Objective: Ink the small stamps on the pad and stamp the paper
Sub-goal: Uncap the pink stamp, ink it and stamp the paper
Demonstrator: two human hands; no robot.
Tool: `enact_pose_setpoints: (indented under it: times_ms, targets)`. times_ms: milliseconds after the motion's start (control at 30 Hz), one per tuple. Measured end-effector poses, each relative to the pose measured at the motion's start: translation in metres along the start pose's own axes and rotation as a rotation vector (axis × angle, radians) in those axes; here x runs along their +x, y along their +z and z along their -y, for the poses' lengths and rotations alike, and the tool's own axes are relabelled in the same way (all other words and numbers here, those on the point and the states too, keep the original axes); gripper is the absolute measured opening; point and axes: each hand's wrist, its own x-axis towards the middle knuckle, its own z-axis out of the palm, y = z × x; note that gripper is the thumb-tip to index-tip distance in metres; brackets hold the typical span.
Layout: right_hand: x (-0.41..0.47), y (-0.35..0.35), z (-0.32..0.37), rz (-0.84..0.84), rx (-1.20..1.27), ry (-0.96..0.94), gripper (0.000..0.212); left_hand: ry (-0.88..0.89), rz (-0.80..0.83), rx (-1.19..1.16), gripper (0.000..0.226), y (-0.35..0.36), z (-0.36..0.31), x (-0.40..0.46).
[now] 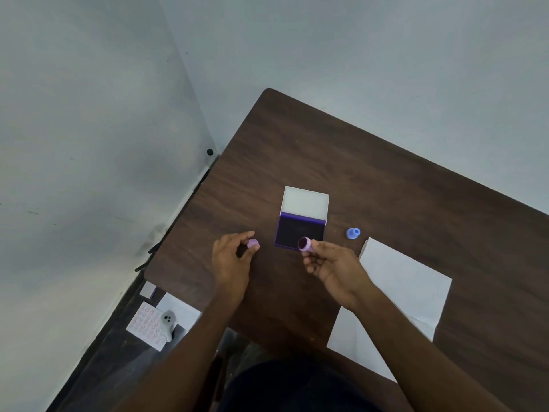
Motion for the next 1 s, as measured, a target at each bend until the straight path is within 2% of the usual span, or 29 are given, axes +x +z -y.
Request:
enact_pose_setpoints:
  times_ms: [67,167,300,633,1000]
  targets:
    - [-0.001,-0.001,0.0,0.033,0.088,0.054,0.018,0.044,0.021,-0.123,0.023,-0.003,-0.02,-0.005]
    - [-0.002,-0.001,0.001,0.097,0.265,0.105,0.024,0.155,0.155,-0.239,0.031,-0.007,-0.053,-0.013]
    - [-0.005,0.001,0.002,0.173,0.436,0.122,0.031,0.251,0.261,-0.186,0.043,-0.005,-0.077,-0.019]
    - [-0.01,0.001,0.005,0.259,0.531,0.105,0.037,0.47,0.184,-0.023,0.039,-0.008,-0.102,-0.022]
    - [-0.012,0.004,0.004,0.305,0.535,0.087,0.039,0.456,0.172,0.039,0.037,-0.015,-0.11,-0.023]
